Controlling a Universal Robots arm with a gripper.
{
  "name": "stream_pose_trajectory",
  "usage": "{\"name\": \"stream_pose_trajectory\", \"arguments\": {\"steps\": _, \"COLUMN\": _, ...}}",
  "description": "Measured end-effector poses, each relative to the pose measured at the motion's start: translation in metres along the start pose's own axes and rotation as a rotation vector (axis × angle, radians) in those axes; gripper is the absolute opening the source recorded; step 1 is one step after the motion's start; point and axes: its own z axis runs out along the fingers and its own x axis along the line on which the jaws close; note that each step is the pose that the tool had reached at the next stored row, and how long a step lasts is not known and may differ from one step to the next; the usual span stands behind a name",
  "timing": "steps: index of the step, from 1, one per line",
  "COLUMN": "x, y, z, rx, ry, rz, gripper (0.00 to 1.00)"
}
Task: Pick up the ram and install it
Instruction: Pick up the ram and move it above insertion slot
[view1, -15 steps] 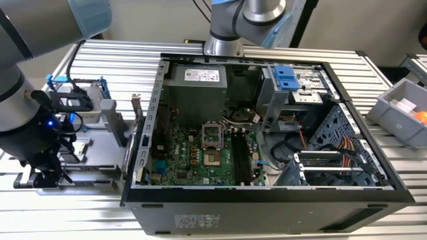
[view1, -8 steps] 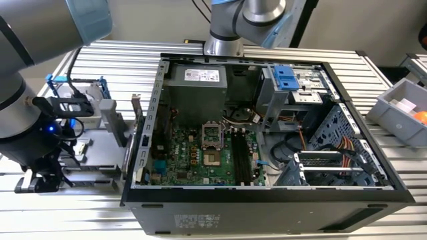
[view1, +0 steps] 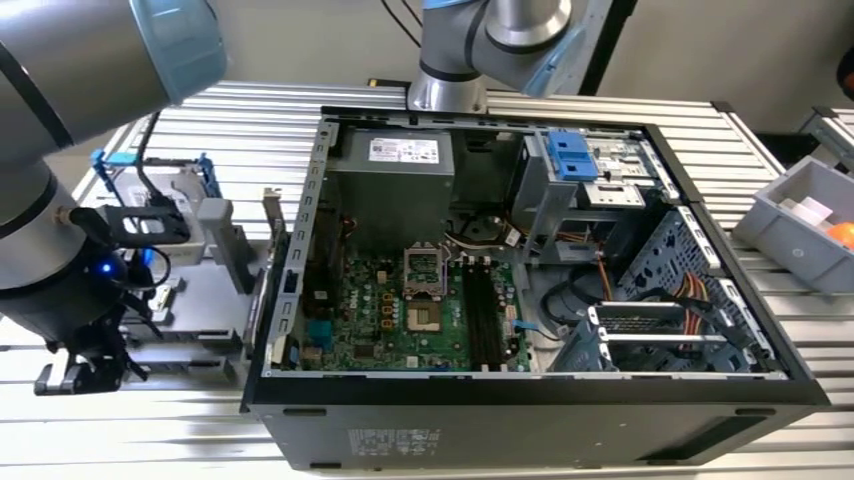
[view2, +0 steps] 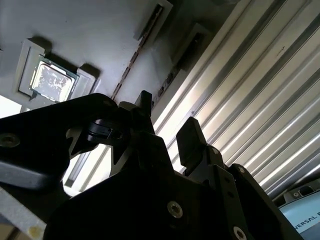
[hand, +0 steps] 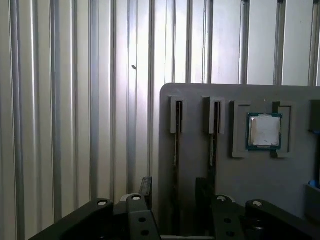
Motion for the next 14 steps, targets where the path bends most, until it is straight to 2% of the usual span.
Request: {"name": "stream_pose_trajectory", "arguments": {"steps": 14, "x": -0.0014, "y": -0.0002, "z": 0.0193, "rx": 0.0002, "ry": -0.0002, "rz": 0.000, "gripper": 1.00}}
